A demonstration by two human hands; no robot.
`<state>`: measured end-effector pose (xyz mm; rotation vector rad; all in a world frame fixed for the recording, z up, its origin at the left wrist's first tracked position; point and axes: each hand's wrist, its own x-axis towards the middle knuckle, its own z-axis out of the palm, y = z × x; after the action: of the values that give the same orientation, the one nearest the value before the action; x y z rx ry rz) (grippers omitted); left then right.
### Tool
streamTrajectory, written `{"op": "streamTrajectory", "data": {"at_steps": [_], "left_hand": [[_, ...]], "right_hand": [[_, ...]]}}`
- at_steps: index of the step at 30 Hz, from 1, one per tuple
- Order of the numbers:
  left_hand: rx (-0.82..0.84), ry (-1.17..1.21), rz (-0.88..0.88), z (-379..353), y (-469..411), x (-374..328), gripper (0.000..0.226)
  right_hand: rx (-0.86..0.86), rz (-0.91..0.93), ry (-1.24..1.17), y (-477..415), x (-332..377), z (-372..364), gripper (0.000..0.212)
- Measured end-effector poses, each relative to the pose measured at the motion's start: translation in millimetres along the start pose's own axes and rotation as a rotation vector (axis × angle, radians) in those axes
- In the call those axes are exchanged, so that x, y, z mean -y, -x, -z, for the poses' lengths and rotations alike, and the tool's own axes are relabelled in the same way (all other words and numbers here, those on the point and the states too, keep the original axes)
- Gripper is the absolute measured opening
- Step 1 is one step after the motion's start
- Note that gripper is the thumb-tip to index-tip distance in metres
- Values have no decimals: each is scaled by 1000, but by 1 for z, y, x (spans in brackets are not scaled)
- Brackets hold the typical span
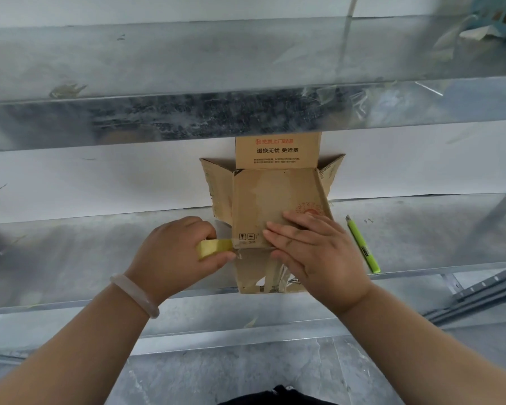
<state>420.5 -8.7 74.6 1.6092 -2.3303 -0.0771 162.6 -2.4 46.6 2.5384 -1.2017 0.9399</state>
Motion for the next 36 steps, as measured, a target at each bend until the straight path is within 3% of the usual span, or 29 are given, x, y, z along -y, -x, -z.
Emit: {"op": "streamTrajectory", "data": {"at_steps": [3,10,19,25,29,36], "left_hand": [[20,-2,-5,0,-1,-1,51],[-8,25,4,2,-1,-2,56],[-141,65,-20,-4,1,-1,35],[-84,234,-155,-2,1,14,56],[-90,338,-234,-5,8,31,54],[-83,29,-265,-8,2,38,71]], "right_hand": [[-60,10,1,5,-3,-4,25],[127,13,103,-6,1,13,40],[-78,-91,-38,-24,38,-21,27],[-96,-83,-53,-21,36,-24,23],[-98,-104,-83,-23,35,-22,23],[-77,-108,-93,-22,36,-21,21]]}}
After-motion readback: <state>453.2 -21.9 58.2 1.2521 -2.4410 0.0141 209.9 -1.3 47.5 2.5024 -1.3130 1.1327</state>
